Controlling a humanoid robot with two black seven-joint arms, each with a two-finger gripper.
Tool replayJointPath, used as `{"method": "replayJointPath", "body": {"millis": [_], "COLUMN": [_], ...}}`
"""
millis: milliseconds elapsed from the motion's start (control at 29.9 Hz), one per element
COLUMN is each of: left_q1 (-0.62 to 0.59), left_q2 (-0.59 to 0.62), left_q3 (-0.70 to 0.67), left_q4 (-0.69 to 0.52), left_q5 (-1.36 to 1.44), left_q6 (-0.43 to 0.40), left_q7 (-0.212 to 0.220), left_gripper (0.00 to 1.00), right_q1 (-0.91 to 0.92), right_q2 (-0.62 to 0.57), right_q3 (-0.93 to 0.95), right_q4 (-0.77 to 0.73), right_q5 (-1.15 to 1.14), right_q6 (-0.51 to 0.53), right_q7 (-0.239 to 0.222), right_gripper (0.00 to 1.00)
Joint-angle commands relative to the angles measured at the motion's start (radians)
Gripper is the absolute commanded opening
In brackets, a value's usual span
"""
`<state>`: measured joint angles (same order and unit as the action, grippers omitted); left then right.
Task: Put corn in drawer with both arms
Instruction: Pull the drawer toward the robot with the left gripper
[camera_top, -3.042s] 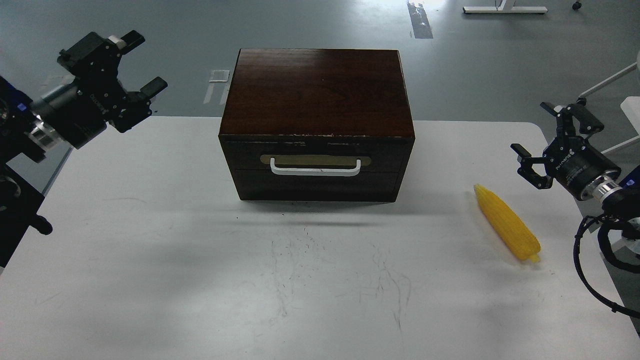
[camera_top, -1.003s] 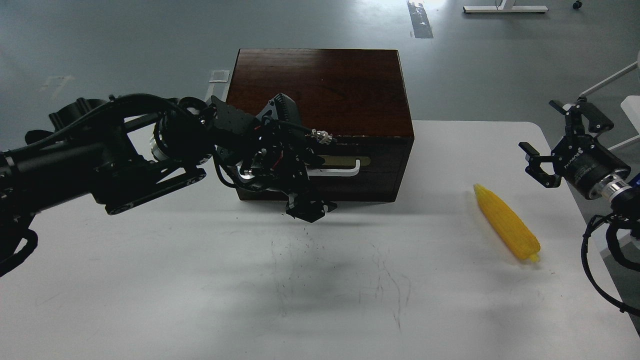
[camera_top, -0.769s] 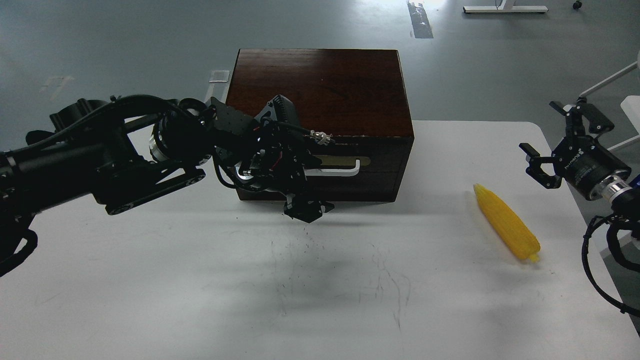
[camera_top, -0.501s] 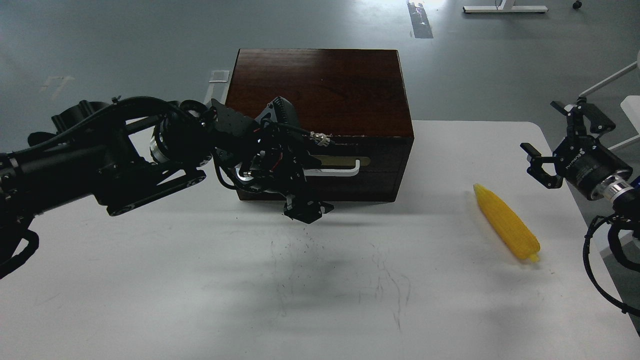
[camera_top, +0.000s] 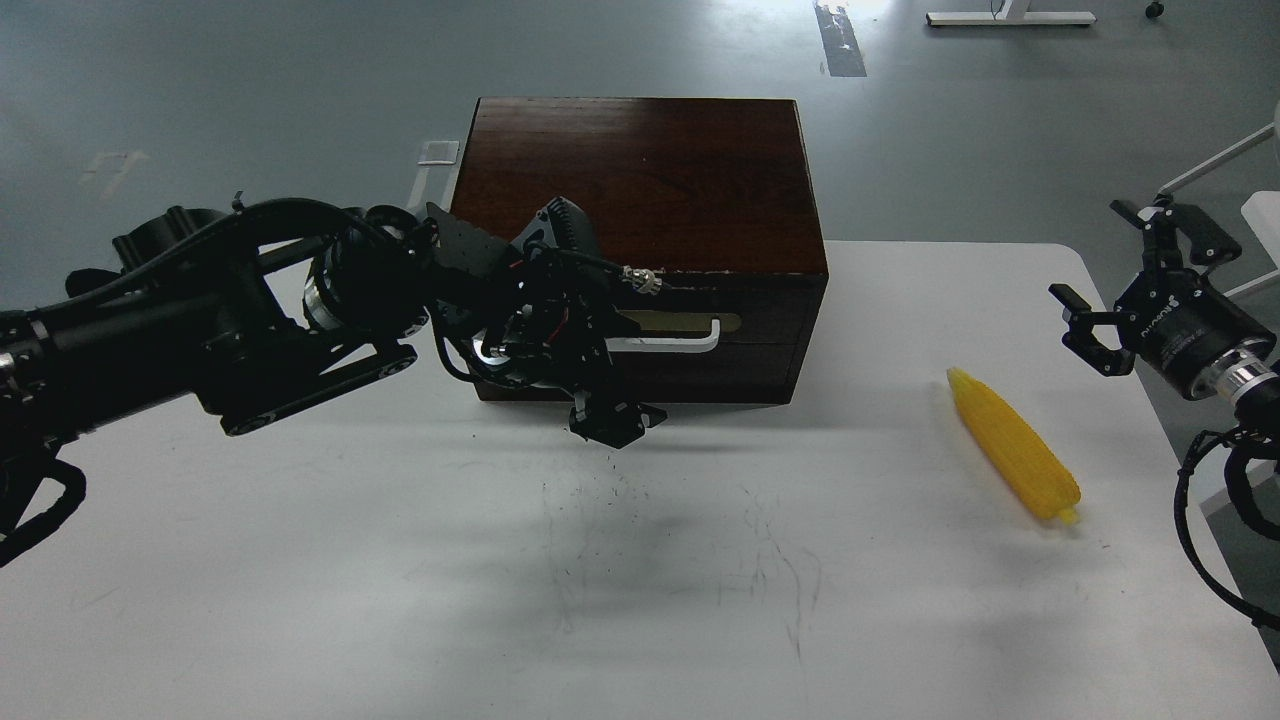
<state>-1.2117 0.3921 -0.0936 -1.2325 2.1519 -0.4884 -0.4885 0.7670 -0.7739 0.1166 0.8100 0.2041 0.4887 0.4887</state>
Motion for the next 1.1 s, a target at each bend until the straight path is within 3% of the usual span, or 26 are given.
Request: {"method": "replayJointPath", "body": {"millis": [0, 669, 1070], "left_q1": [-0.009, -0.002, 0.001], "left_q2": [0.004, 0.129, 0.123], "left_q3": [0.041, 0.046, 0.048], "left_q4": [-0.019, -0.274, -0.283], "left_q5": [-0.007, -0.103, -0.093], "left_q6": [0.0, 0.0, 0.0], "left_q7": [0.0, 0.0, 0.0], "left_gripper": [0.99, 0.99, 0.99], "right_q1": [0.0, 0.0, 0.0], "right_q2": [-0.001, -0.001, -0.001], "right_q3": [0.0, 0.0, 0.0], "right_q4": [0.0, 0.003, 0.0], "right_q5": [0.0, 0.0, 0.0], "right_q6": [0.0, 0.0, 0.0], "right_q7": [0.0, 0.0, 0.0], "right_gripper": [1.0, 1.0, 1.0]}}
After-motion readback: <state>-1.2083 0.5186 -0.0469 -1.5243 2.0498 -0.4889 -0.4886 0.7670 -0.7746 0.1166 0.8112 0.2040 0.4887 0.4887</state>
